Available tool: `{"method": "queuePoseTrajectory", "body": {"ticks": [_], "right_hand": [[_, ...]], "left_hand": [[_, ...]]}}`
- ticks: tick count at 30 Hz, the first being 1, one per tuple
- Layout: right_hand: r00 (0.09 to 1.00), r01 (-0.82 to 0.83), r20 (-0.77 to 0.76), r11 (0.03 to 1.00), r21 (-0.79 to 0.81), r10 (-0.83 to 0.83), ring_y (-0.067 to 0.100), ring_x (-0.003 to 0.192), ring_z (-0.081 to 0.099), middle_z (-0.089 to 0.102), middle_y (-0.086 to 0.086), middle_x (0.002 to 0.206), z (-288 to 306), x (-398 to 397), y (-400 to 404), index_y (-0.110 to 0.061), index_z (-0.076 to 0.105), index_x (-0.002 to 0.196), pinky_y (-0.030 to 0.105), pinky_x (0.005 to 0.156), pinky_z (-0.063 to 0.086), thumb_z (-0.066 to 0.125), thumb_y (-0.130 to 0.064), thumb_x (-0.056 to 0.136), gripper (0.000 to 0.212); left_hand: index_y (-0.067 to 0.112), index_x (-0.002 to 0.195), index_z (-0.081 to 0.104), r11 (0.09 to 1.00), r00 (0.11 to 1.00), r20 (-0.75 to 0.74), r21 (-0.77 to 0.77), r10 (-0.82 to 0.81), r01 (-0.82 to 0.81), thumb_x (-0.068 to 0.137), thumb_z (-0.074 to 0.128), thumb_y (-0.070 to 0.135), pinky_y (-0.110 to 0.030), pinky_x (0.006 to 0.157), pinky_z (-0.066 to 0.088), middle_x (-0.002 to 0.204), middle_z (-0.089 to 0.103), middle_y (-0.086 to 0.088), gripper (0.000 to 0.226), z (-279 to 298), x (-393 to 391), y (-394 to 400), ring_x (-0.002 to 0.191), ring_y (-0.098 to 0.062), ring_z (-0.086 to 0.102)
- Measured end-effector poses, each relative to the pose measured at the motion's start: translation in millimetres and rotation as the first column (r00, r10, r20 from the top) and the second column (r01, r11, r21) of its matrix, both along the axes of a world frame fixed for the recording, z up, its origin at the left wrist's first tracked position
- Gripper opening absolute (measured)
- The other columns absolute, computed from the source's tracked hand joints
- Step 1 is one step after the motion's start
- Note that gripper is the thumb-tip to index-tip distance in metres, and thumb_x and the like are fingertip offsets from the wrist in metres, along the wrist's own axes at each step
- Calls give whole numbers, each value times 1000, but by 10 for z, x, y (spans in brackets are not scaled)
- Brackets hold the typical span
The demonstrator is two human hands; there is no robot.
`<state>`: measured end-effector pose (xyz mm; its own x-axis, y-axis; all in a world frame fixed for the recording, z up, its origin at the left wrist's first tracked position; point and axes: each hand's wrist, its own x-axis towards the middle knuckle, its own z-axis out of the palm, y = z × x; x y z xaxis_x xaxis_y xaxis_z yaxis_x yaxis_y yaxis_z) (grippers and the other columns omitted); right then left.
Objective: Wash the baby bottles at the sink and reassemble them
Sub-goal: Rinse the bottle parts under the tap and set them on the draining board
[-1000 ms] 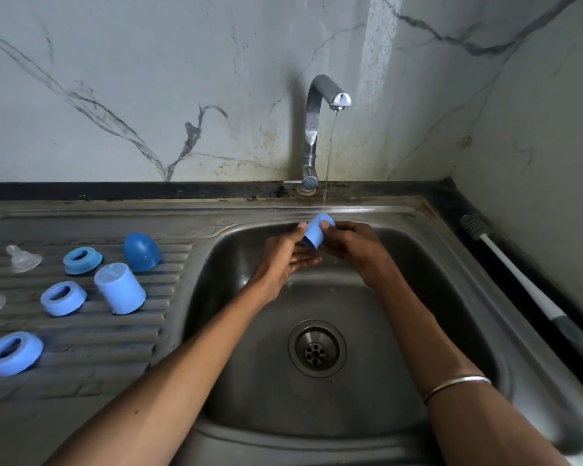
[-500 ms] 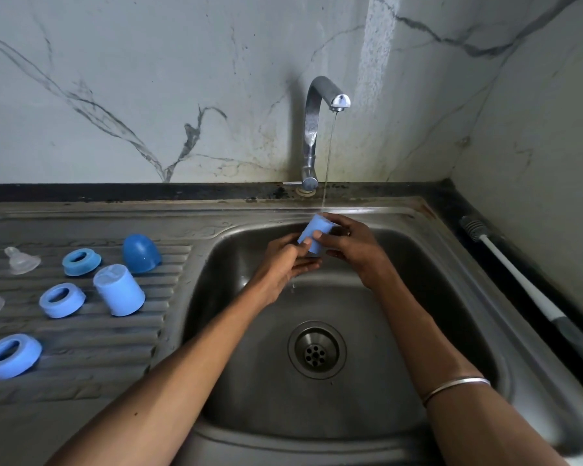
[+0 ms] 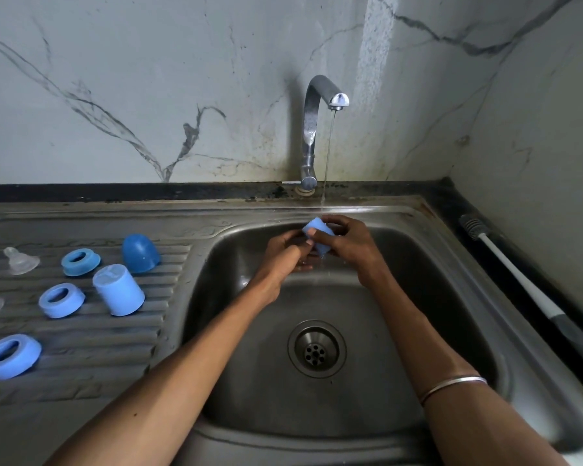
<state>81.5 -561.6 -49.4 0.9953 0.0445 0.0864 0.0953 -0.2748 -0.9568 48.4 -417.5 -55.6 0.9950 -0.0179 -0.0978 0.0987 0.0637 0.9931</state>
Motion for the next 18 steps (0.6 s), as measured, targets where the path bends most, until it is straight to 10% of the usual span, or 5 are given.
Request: {"method": "queuePoseTrajectory", "body": {"ticks": [11, 18], "right_hand": [[999, 0, -32, 996, -92, -3, 15, 104, 61, 64, 1, 117, -37, 28, -9, -18, 62, 122, 38, 93, 54, 78, -33, 79, 49], [999, 9, 51, 1000, -26, -8, 12, 109, 61, 64, 0, 120, 15, -42, 33, -16, 60, 125, 20, 84, 52, 77, -19, 81, 48]], "left_hand": [[28, 139, 52, 991, 998, 65, 129, 6, -14, 97, 58, 4, -34, 80, 62, 117, 66, 0, 49, -20, 34, 53, 97, -20, 72], [15, 130, 59, 988, 999, 43, 152, -8, 1, 101, 56, 9, -33, 73, 61, 103, 72, -6, 30, -30, 23, 34, 84, -22, 72]]}}
